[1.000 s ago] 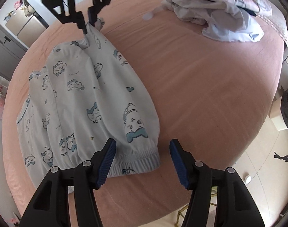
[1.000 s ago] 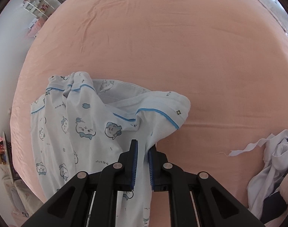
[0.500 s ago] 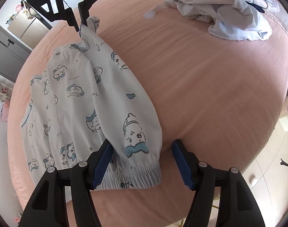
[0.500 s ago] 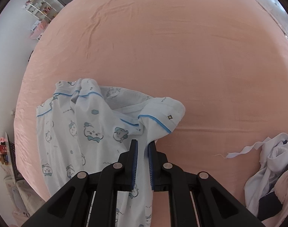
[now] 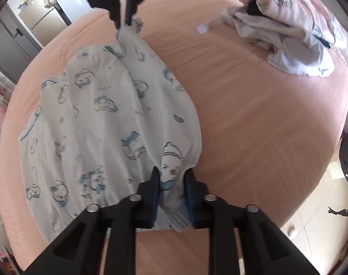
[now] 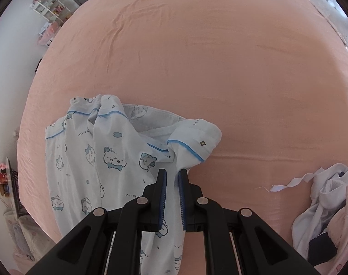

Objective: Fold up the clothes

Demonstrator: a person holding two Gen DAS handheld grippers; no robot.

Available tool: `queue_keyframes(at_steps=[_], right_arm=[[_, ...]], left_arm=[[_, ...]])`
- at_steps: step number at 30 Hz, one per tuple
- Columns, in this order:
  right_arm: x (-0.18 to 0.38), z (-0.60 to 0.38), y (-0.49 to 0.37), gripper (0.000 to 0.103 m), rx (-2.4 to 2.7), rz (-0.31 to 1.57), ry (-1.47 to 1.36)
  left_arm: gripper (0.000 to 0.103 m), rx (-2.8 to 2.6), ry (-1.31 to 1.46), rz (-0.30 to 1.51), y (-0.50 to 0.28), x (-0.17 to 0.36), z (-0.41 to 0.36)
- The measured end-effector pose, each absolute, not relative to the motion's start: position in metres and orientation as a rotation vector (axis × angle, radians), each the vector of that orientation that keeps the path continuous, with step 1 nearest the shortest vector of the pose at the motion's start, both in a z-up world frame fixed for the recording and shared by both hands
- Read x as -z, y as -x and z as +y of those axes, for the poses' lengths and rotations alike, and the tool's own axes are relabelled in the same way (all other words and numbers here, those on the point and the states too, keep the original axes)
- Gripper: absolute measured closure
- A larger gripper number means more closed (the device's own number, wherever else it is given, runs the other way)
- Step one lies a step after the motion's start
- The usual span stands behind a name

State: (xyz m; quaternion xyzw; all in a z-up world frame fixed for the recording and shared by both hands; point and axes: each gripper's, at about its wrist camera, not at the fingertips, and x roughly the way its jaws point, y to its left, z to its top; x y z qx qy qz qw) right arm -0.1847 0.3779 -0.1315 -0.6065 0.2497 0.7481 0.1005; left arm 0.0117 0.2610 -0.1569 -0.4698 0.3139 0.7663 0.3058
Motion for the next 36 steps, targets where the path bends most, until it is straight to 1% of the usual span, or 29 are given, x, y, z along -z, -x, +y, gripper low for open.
queue_keyframes(at_steps=[3,7,11,13,14,15,16,17,19,23,26,29,34,36], right_arm=[[0.133,0.379,0.188,0.094,-2.203,0.739,1.796],[0.137,0.385,0.190,0.094,-2.175,0.762,1.790],[0.147,0.393,0.189,0.094,-2.117,0.872,1.812],[0.155,0.396,0.188,0.093,-2.076,0.897,1.825],[0.159,0.397,0.188,0.091,-2.056,0.902,1.835],[0.163,0.398,0.187,0.088,-2.037,0.904,1.846],[0.169,0.399,0.187,0.074,-2.018,0.903,1.857],[0.174,0.400,0.186,0.057,-2.002,0.911,1.858],[0.184,0.403,0.184,0.039,-1.970,0.950,1.846],[0.202,0.408,0.181,0.039,-1.915,1.020,1.853],[0.215,0.413,0.181,0.039,-1.889,1.104,1.810],[0.220,0.414,0.187,0.039,-1.870,1.148,1.781],[0.215,0.404,0.209,0.039,-1.934,1.049,1.773],[0.212,0.398,0.217,0.041,-1.966,1.010,1.771]], left_arm=[[0.090,-2.072,1.198,0.852,-0.006,0.146,0.256],[0.090,-2.091,1.219,0.800,0.011,0.136,0.247],[0.091,-2.108,1.237,0.773,0.014,0.133,0.245],[0.091,-2.113,1.239,0.766,0.017,0.132,0.242],[0.091,-2.114,1.243,0.753,0.017,0.131,0.240],[0.091,-2.115,1.247,0.741,0.016,0.131,0.238],[0.091,-2.113,1.252,0.733,0.013,0.134,0.235],[0.091,-2.113,1.255,0.727,0.011,0.135,0.233],[0.091,-2.120,1.259,0.725,0.013,0.135,0.229],[0.091,-2.129,1.269,0.700,0.016,0.123,0.214],[0.091,-2.136,1.276,0.678,0.019,0.121,0.211],[0.091,-2.134,1.276,0.674,0.019,0.119,0.209],[0.091,-2.106,1.283,0.690,0.014,0.122,0.210],[0.091,-2.098,1.287,0.703,0.011,0.124,0.212]])
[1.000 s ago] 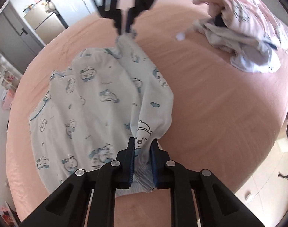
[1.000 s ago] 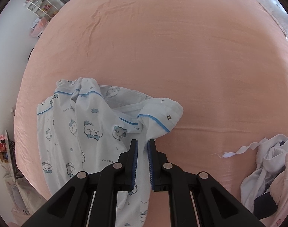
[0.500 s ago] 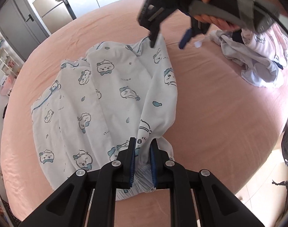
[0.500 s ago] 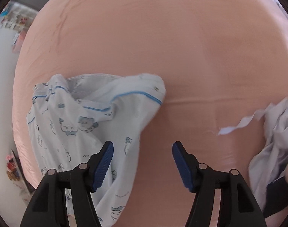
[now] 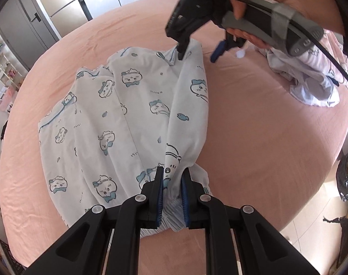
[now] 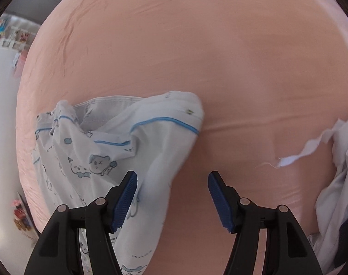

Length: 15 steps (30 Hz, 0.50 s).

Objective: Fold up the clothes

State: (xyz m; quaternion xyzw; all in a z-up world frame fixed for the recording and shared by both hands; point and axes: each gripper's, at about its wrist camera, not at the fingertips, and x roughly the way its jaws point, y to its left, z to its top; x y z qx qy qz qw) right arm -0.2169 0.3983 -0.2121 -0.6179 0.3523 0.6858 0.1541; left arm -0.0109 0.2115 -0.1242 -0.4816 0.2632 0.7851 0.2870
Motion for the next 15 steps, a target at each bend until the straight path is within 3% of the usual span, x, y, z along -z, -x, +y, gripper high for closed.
queue_keyframes(at_steps=[2,7,15], right_arm=[[0.210,0.393,0.224,0.065,-1.993,0.972,1.770],[0.204,0.385,0.239,0.096,-2.064,0.896,1.750],[0.193,0.384,0.262,0.101,-2.119,0.783,1.732]], left_arm=[[0.091,-2.091,1.287,0.711,0.008,0.125,0.212],[0.091,-2.073,1.278,0.719,0.001,0.124,0.216],[0.091,-2.067,1.279,0.712,0.000,0.122,0.213]])
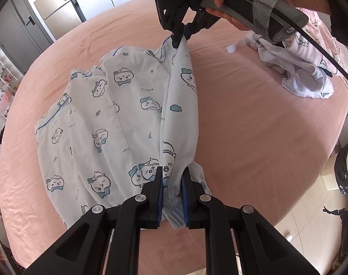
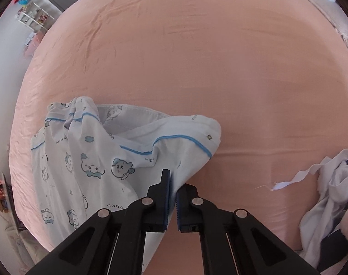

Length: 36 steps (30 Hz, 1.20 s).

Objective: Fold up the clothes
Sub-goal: 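Fold the pants end over with the right gripper while the left gripper releases the cuff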

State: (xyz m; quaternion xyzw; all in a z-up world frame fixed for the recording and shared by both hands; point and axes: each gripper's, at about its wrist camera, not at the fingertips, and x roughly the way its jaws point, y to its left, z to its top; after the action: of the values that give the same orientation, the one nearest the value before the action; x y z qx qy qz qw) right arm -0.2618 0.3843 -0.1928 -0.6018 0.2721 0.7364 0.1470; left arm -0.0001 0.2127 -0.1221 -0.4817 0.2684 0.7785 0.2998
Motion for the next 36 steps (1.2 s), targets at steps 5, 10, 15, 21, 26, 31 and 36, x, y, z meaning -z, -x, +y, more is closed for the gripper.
queue_keyframes(at_steps=[5,10,15,21,26,31,36], right_arm=[[0.191,0.384,0.280,0.101,-2.153,0.765,1.732],[0.189,0.372,0.303,0.101,-2.186,0.716,1.745],[0.187,0.357,0.330,0.101,-2.217,0.684,1.761],[0.178,0.330,0.365,0.101,-2.278,0.637,1.764],[0.185,0.312,0.303,0.101,-2.339,0.620,1.782],[0.213,0.265,0.278,0.101,-2.437,0.734,1.809],[0.183,0.258,0.275,0.100,-2.650,0.991,1.740]], left_arm=[[0.091,-2.074,1.272,0.706,-0.001,0.117,0.208],[0.091,-2.088,1.273,0.694,0.001,0.114,0.204],[0.091,-2.115,1.292,0.664,0.005,0.108,0.186],[0.091,-2.160,1.324,0.599,0.014,0.100,0.160],[0.091,-2.191,1.351,0.550,0.019,0.097,0.139],[0.091,-2.201,1.379,0.424,0.024,0.094,0.120],[0.091,-2.172,1.386,0.224,0.031,0.091,0.111]])
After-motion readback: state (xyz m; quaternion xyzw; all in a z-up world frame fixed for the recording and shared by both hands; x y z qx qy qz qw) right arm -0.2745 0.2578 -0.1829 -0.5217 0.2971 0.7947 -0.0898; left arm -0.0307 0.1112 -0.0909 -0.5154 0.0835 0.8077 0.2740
